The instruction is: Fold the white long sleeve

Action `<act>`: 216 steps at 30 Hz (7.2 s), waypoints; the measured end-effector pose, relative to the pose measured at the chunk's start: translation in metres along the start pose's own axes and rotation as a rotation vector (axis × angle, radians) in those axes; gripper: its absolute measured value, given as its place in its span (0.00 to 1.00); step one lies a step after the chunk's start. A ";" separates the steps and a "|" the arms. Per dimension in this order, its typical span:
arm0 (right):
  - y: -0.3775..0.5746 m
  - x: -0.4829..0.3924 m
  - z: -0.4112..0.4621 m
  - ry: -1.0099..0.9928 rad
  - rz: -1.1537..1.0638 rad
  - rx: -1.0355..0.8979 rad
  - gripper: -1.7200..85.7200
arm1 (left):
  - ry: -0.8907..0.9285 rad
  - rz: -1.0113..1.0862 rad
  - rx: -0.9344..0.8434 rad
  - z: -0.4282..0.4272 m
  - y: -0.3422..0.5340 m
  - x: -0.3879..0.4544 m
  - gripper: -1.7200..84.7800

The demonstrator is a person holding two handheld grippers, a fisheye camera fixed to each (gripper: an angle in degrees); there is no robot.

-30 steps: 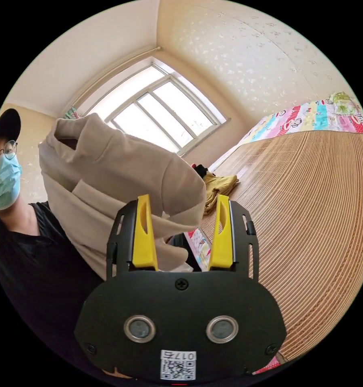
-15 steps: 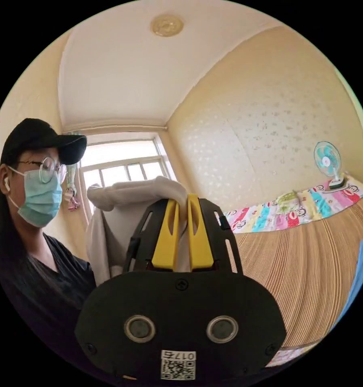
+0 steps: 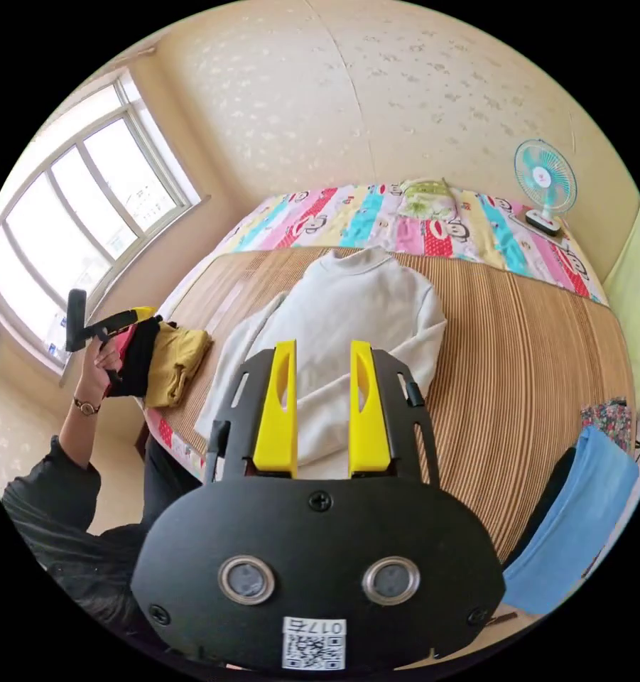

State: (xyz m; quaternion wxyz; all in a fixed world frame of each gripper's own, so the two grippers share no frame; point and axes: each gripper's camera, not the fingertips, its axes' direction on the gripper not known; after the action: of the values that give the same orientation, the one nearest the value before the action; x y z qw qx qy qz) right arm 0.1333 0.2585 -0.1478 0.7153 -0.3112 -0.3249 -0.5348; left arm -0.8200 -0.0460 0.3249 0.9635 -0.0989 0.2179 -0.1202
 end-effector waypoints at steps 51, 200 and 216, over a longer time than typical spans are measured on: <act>0.199 0.184 -0.082 0.319 0.664 -0.006 0.05 | 0.248 0.041 -0.282 0.190 0.206 -0.032 0.14; -0.027 0.102 0.214 -0.009 0.084 0.258 0.07 | -0.006 -0.302 0.008 -0.034 0.301 0.035 0.08; 0.231 0.184 0.048 0.139 0.134 0.075 0.15 | -0.058 -0.281 -0.113 -0.027 0.303 -0.020 0.18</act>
State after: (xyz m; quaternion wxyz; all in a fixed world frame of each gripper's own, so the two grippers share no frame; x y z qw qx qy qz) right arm 0.3902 0.2469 0.0050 0.7813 -0.2676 -0.2726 -0.4936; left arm -0.7920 0.2435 0.2354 0.9359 -0.1859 0.1805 -0.2386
